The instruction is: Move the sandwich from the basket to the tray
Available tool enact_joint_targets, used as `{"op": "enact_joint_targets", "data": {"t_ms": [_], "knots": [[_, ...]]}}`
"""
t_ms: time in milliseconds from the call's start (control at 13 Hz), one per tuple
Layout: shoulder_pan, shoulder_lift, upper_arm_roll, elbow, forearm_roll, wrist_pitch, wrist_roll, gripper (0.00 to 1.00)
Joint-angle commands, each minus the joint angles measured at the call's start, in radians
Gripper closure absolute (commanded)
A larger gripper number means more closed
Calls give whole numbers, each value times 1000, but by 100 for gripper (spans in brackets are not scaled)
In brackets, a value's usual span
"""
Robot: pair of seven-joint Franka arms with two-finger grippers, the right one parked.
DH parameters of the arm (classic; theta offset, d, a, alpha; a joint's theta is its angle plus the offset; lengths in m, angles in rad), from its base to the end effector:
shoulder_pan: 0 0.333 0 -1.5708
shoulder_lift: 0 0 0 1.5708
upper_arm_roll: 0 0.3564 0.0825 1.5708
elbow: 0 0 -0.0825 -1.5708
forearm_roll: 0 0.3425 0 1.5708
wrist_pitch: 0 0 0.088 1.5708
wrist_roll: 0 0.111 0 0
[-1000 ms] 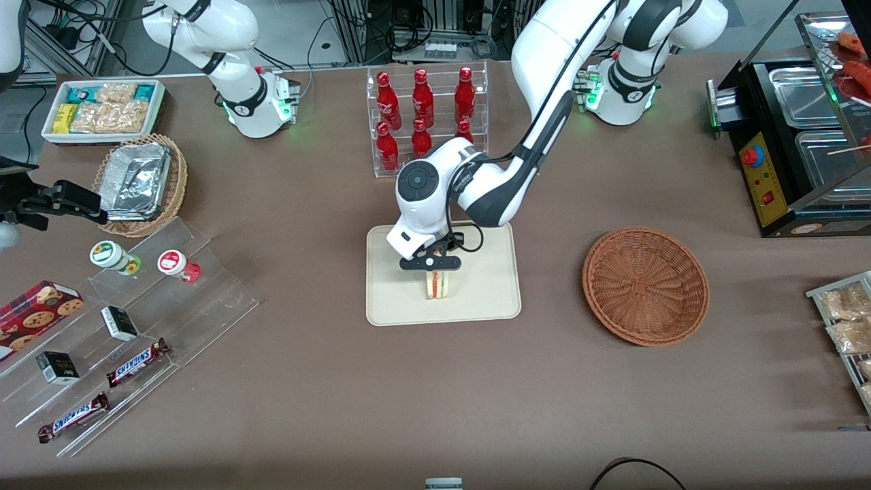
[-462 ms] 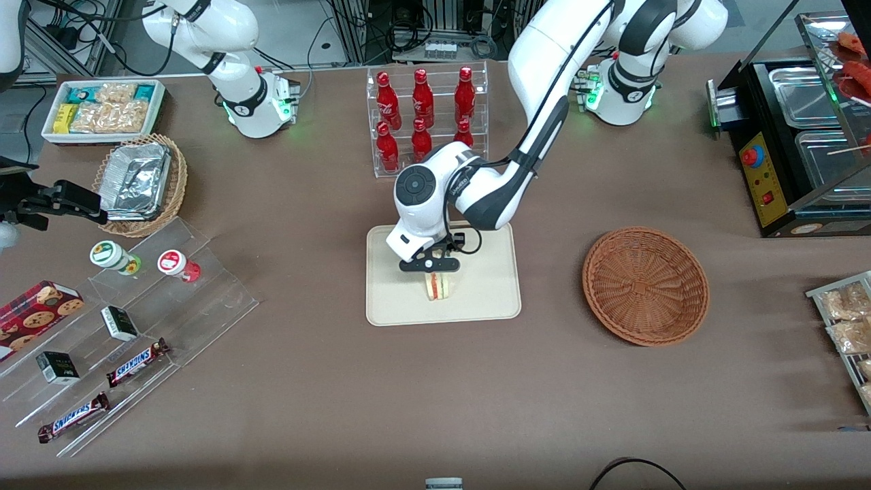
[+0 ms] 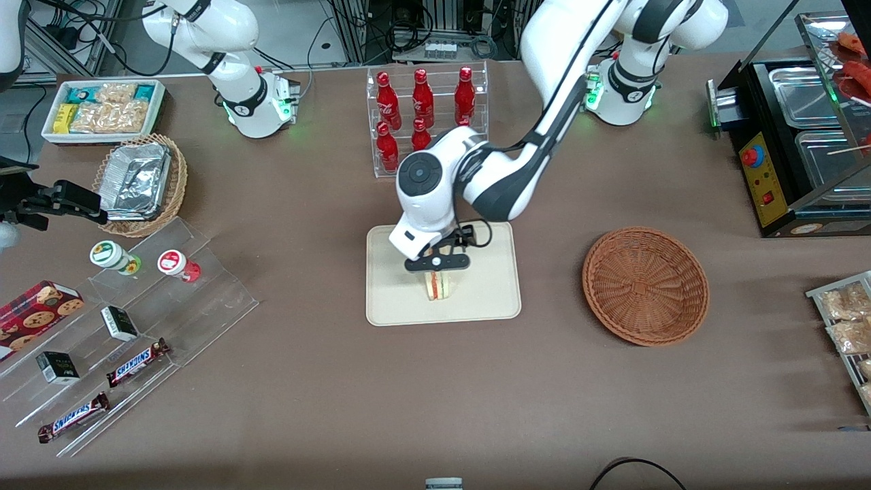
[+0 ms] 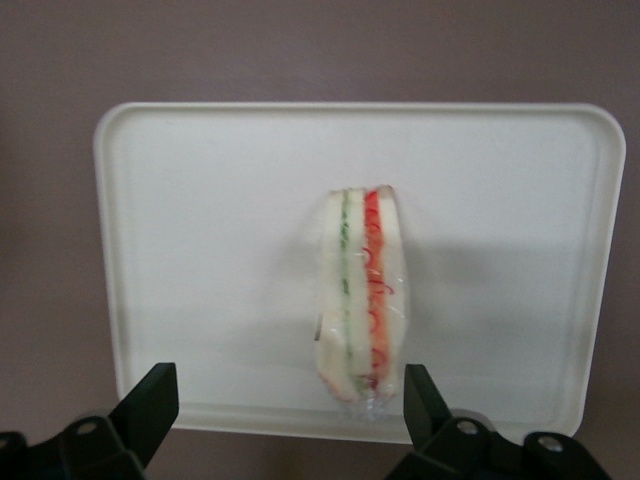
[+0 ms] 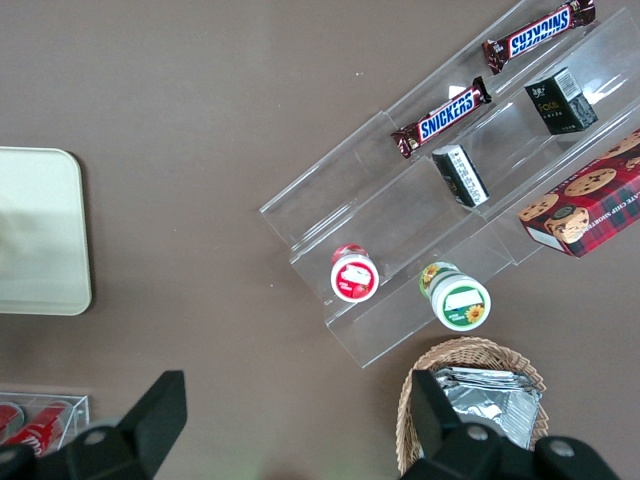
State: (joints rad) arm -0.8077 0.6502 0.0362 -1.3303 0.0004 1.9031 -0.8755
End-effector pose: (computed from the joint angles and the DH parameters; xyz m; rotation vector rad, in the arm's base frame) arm 0.5027 -0.4979 0.3887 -3.0657 -0.1493 0.0549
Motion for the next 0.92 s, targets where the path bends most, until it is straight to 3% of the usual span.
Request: {"op": "enact_joint_targets", "data": {"t_ms": [0,385,846], "knots": [[67,-122,-4,-29,4,-111,-62,1],[238,-288,-6,-64,12,-320,-48,1],[373,-527,-4,-254,18,-351,96,1]]}}
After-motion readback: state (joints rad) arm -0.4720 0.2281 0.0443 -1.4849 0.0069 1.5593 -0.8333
